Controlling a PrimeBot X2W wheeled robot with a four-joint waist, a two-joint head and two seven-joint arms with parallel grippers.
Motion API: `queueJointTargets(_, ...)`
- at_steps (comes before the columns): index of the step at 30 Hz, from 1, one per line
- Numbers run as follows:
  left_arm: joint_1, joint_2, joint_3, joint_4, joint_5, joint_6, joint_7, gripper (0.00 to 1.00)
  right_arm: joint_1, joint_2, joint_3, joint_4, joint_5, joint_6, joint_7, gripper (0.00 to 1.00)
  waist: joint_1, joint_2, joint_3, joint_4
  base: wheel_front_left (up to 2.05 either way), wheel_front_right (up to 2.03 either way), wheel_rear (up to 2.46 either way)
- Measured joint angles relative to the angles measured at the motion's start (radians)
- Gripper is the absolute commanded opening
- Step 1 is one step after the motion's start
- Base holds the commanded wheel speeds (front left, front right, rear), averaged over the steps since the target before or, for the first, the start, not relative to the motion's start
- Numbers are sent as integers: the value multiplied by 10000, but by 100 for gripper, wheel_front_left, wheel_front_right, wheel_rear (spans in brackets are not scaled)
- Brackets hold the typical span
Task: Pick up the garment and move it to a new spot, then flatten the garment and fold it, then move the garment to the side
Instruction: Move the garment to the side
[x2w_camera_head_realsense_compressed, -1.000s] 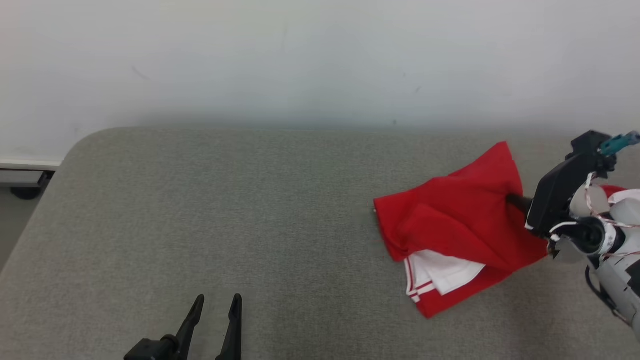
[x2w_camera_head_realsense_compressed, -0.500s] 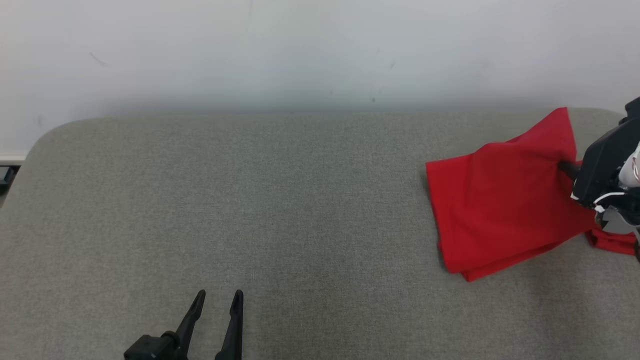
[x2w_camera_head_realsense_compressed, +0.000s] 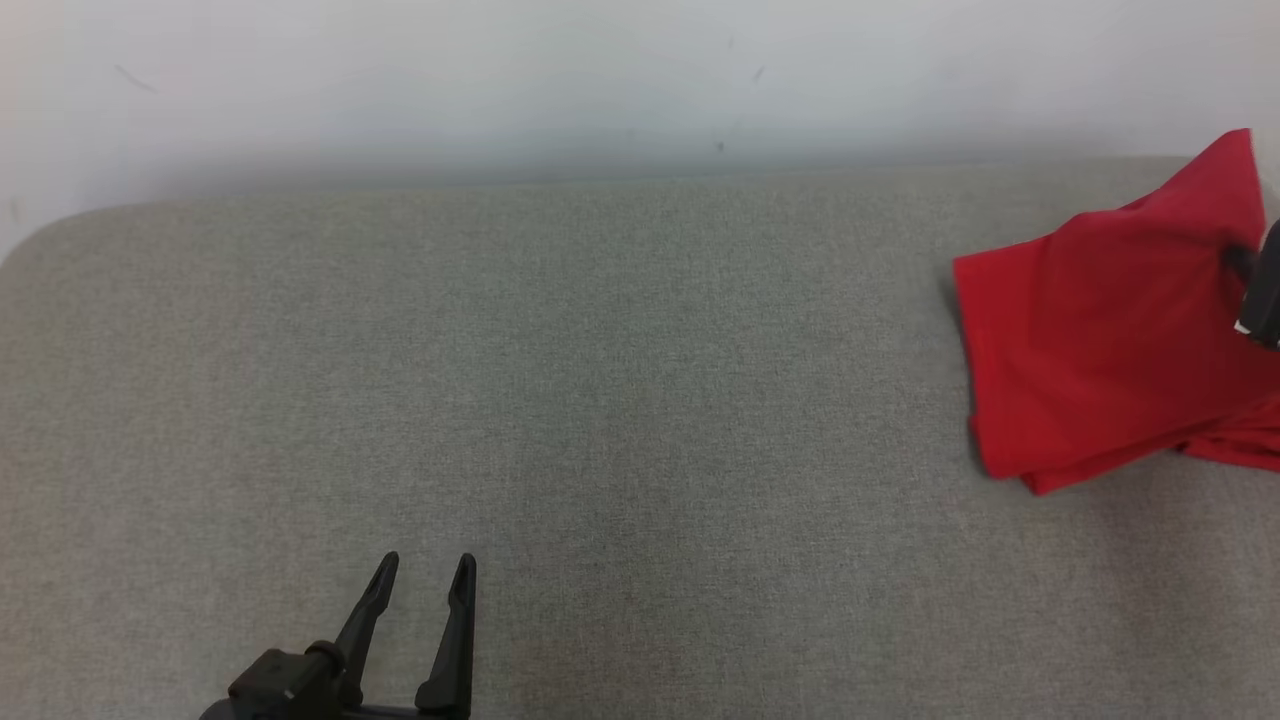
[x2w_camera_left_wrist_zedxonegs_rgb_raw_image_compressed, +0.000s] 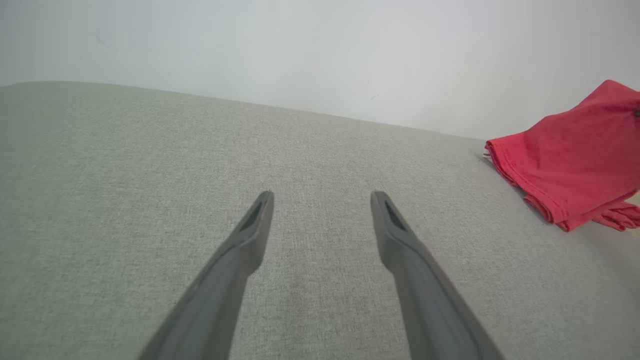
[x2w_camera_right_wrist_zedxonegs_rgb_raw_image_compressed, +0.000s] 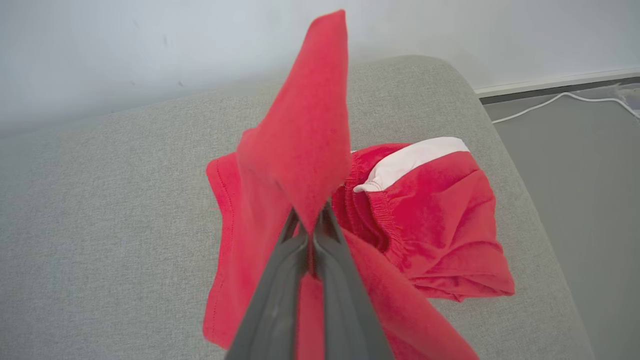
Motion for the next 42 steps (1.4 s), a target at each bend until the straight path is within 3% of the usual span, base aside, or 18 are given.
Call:
queueJointTargets(40, -394, 345, 146, -370, 190, -88, 353, 100, -1601, -1062, 477, 1197, -1317, 15, -176, 0, 1, -1, 1007, -362, 0, 0, 0)
queueJointTargets(41, -394, 345, 146, -372, 190, -88, 353, 100, -1602, -1076, 512, 1233, -1344, 13, -176, 40, 1, 0, 1020, -359, 0, 0, 0)
queueJointTargets(42, -394, 345, 146, -372, 190, -88, 355, 100, -1606, -1083, 552, 1254, -1432, 10, -176, 100, 1, 0, 1032, -355, 0, 0, 0)
